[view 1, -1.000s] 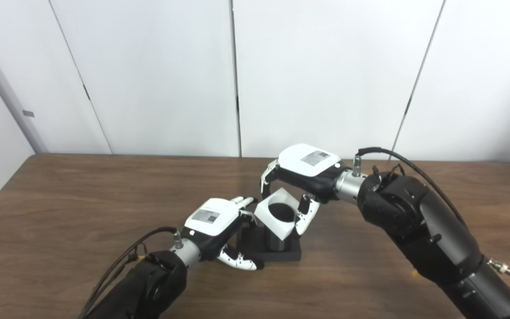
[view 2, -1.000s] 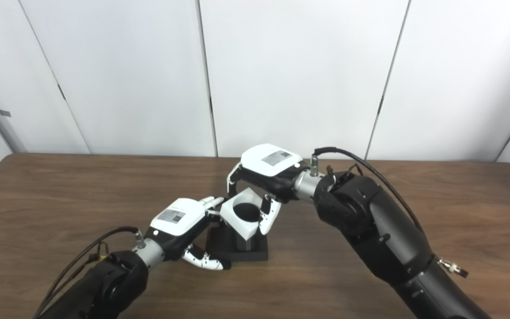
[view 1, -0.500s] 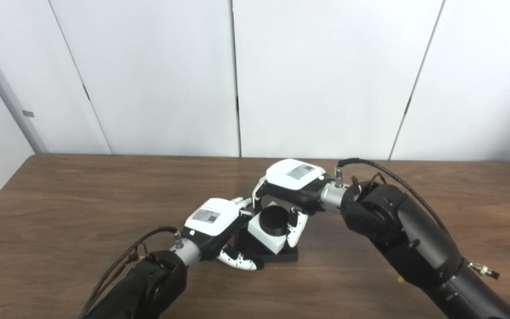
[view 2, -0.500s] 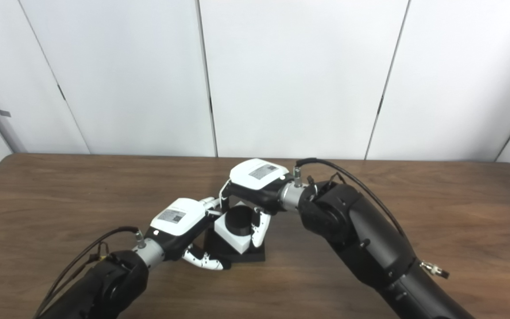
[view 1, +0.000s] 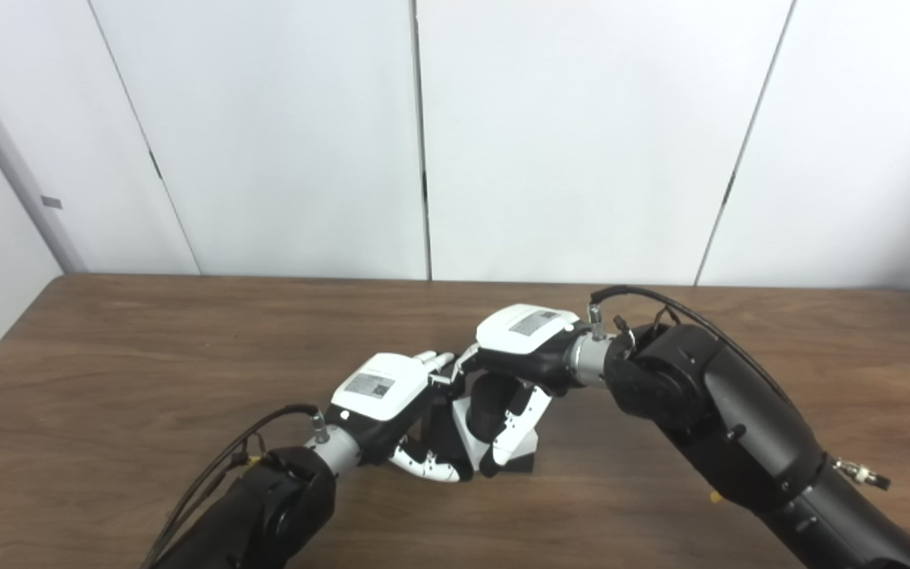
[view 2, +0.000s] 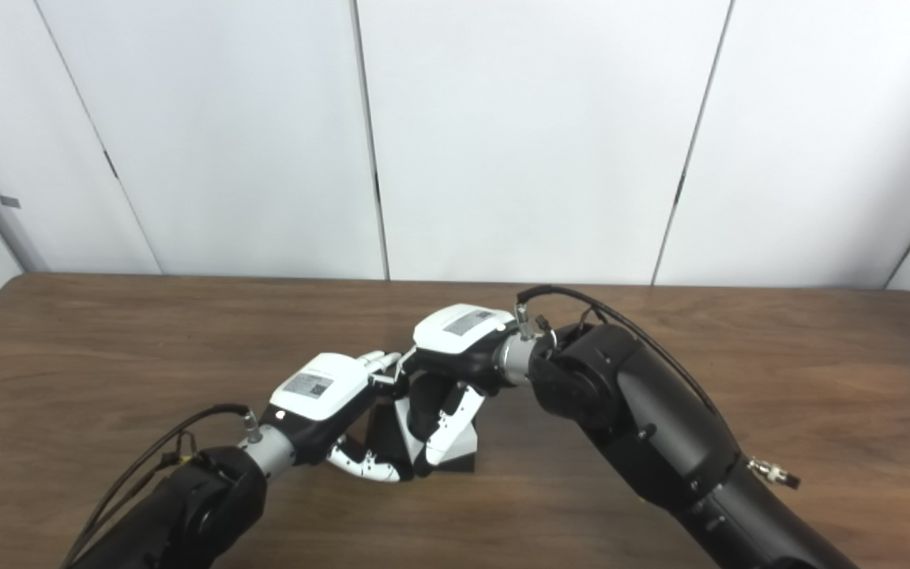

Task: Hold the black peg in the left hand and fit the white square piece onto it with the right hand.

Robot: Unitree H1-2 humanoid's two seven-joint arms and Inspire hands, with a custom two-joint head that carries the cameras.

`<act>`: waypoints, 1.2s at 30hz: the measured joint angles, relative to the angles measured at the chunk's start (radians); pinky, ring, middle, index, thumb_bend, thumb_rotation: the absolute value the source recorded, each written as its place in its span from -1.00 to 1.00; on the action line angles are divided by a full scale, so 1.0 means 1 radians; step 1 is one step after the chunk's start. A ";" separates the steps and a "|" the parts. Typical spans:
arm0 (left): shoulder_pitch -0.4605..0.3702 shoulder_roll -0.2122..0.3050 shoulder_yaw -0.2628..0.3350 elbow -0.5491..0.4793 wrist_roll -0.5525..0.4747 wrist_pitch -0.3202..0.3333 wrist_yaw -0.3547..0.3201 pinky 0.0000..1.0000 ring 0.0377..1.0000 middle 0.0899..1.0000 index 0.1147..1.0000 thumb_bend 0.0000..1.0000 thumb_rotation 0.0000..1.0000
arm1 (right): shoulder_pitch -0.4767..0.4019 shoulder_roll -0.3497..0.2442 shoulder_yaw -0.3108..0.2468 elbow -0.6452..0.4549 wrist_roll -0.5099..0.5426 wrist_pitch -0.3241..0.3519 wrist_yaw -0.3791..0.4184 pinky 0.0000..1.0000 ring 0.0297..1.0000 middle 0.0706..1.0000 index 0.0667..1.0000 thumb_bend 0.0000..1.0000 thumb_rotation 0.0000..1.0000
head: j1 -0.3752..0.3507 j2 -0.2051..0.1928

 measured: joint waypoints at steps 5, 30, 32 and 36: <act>0.000 -0.001 0.004 0.002 -0.005 0.000 0.002 0.62 0.87 0.88 0.03 0.86 -0.51 | 0.000 -0.001 -0.010 0.001 0.003 0.000 0.001 0.82 0.74 0.69 0.58 0.98 0.10 | -0.002 -0.002; 0.000 -0.001 0.013 0.008 -0.018 -0.003 0.006 0.62 0.85 0.87 -0.02 0.87 -0.52 | 0.028 -0.099 -0.260 -0.024 0.118 0.003 -0.133 0.38 0.59 0.58 0.46 0.74 -0.51 | -0.012 0.002; 0.000 -0.001 0.012 0.011 -0.020 -0.004 0.008 0.63 0.86 0.88 -0.02 0.87 -0.51 | 0.058 -0.100 -0.307 -0.025 0.140 -0.002 -0.205 0.22 0.51 0.53 0.39 0.63 -0.65 | -0.012 0.002; 0.000 -0.001 0.013 0.014 -0.022 -0.005 0.009 0.62 0.86 0.88 -0.01 0.86 -0.51 | 0.146 -0.096 -0.377 -0.026 0.184 -0.011 -0.322 0.18 0.46 0.48 0.35 0.51 -0.80 | -0.017 0.003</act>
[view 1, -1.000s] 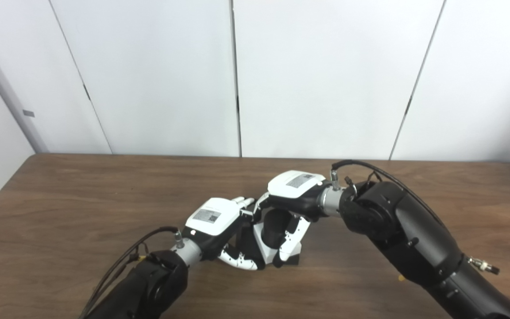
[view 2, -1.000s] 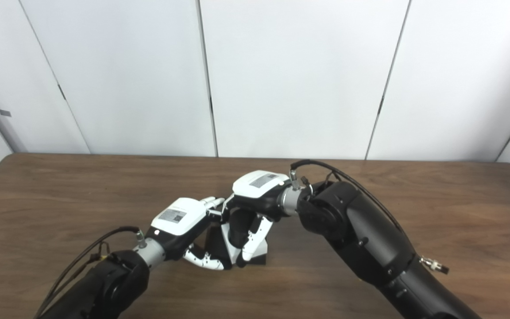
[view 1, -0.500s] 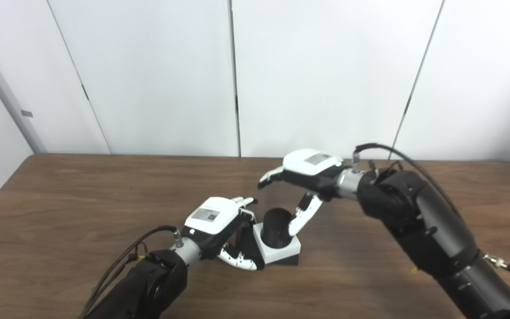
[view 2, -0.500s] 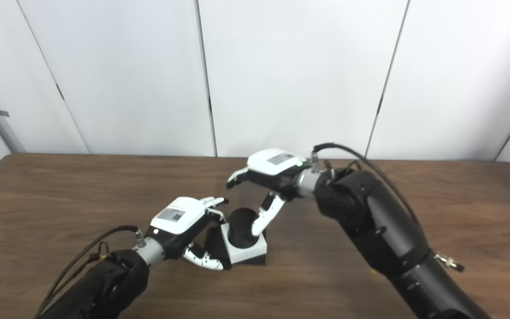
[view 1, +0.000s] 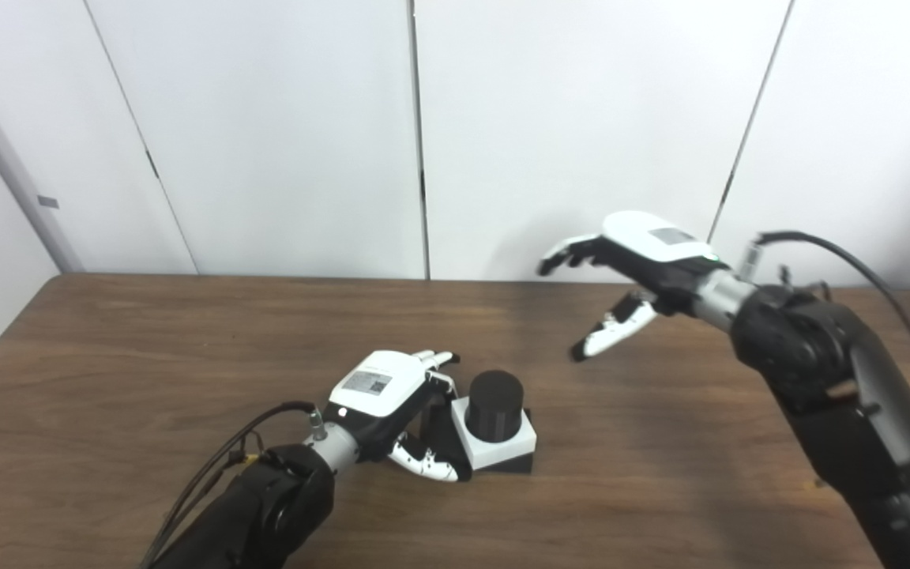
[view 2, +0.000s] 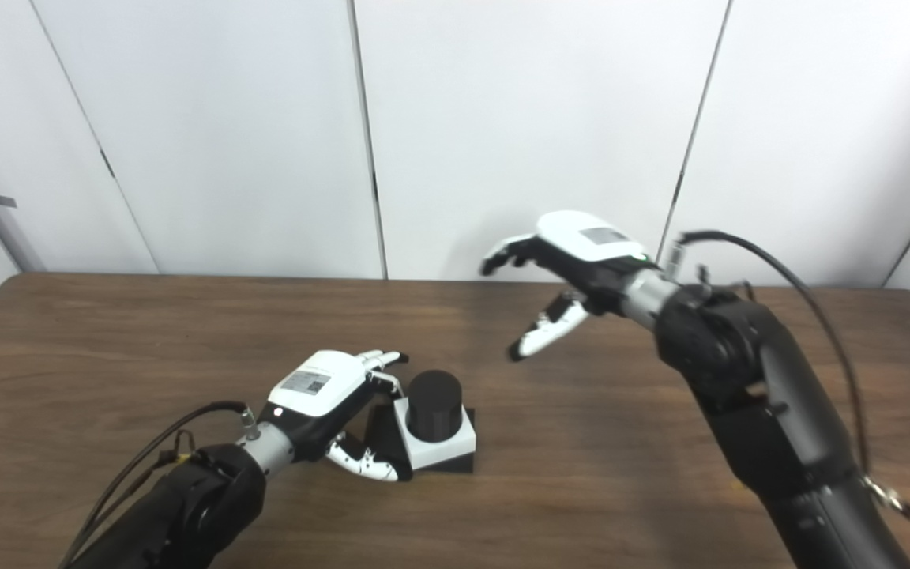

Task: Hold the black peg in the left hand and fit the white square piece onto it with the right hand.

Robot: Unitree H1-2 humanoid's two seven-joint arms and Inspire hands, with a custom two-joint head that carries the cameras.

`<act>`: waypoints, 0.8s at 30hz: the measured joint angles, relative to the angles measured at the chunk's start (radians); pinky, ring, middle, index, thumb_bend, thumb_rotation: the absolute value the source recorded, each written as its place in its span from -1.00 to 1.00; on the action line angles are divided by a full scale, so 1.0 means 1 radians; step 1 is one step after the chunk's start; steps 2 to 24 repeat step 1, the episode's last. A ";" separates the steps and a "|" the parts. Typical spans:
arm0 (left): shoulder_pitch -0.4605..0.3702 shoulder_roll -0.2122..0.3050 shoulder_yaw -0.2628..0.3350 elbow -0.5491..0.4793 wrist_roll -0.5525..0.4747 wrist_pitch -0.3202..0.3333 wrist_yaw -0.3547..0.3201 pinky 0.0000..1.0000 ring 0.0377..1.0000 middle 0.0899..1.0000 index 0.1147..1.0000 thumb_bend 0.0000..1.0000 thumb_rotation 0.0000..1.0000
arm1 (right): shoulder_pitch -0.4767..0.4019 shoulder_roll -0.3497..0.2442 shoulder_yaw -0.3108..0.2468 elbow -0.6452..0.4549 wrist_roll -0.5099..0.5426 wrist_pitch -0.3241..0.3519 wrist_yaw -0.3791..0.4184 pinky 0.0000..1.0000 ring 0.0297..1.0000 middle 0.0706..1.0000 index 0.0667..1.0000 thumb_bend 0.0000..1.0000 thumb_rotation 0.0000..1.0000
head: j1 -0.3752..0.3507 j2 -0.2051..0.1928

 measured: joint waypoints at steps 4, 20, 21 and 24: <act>0.000 0.000 0.000 0.000 0.000 0.000 0.000 0.62 0.86 0.87 -0.01 0.86 -0.51 | 0.029 0.001 -0.016 -0.001 0.013 -0.002 -0.025 0.19 0.45 0.47 0.34 0.50 -0.83 | 0.000 0.000; 0.000 0.000 0.000 0.000 0.000 0.000 0.000 0.62 0.86 0.87 -0.01 0.86 -0.51 | 0.029 0.001 -0.016 -0.001 0.013 -0.002 -0.025 0.19 0.45 0.47 0.34 0.50 -0.83 | 0.000 0.000; 0.000 0.000 0.000 0.000 0.000 0.000 0.000 0.62 0.86 0.87 -0.01 0.86 -0.51 | 0.029 0.001 -0.016 -0.001 0.013 -0.002 -0.025 0.19 0.45 0.47 0.34 0.50 -0.83 | 0.000 0.000; 0.000 0.000 0.000 0.000 0.000 0.000 0.000 0.62 0.86 0.87 -0.01 0.86 -0.51 | 0.029 0.001 -0.016 -0.001 0.013 -0.002 -0.025 0.19 0.45 0.47 0.34 0.50 -0.83 | 0.000 0.000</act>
